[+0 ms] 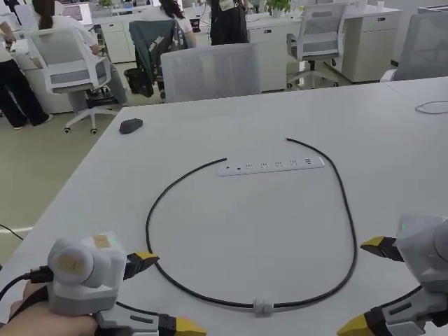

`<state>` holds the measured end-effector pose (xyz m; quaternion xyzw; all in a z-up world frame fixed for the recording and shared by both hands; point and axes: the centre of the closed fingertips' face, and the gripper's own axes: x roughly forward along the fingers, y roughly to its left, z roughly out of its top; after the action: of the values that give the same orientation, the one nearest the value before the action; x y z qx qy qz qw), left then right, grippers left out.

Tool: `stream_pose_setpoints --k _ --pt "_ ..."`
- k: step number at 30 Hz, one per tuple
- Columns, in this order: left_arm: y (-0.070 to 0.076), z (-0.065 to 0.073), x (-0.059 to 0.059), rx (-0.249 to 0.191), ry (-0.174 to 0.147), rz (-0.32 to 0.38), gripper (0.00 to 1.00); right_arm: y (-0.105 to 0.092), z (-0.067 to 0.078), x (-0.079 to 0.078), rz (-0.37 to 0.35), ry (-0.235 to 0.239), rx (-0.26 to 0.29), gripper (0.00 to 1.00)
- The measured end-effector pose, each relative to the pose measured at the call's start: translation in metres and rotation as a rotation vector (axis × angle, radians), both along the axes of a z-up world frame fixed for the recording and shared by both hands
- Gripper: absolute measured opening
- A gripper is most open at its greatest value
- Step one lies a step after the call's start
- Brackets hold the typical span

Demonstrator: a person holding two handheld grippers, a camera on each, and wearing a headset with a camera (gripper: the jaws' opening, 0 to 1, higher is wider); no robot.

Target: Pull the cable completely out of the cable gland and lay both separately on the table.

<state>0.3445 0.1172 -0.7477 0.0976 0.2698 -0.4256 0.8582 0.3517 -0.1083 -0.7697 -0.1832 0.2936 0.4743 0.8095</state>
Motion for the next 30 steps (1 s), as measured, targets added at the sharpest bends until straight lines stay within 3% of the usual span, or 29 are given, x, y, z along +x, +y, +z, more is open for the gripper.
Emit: stream_pose_setpoints --k 2,10,13,15,16,19,22,30 --pt "-0.004 0.008 0.002 -0.048 -0.012 0.011 0.99 0.0 -0.002 0.0 -0.005 0.009 -0.001 0.99" --pt "0.0 -0.003 -0.001 0.017 -0.011 -0.013 0.99 0.008 -0.007 -0.006 0.023 0.023 -0.013 0.98" --pt "-0.002 -0.001 0.001 -0.021 0.001 0.024 0.99 0.011 -0.011 -0.009 0.035 0.037 -0.015 0.98" --pt "-0.007 0.006 0.004 -0.054 -0.019 0.019 0.99 0.012 -0.011 -0.01 0.042 0.038 -0.013 0.98" --pt "-0.007 0.006 0.005 -0.043 -0.036 0.012 0.99 0.013 -0.011 -0.011 0.047 0.04 -0.012 0.98" --pt "-0.008 0.003 0.003 -0.029 -0.027 -0.002 0.99 0.014 -0.012 -0.011 0.057 0.041 -0.014 0.98" --pt "-0.004 -0.004 0.002 -0.004 -0.02 -0.01 0.99 0.019 -0.003 -0.012 0.076 0.017 0.024 0.99" --pt "-0.002 -0.006 0.003 -0.003 -0.029 0.001 0.99 0.027 0.003 -0.009 0.088 0.007 0.047 0.94"
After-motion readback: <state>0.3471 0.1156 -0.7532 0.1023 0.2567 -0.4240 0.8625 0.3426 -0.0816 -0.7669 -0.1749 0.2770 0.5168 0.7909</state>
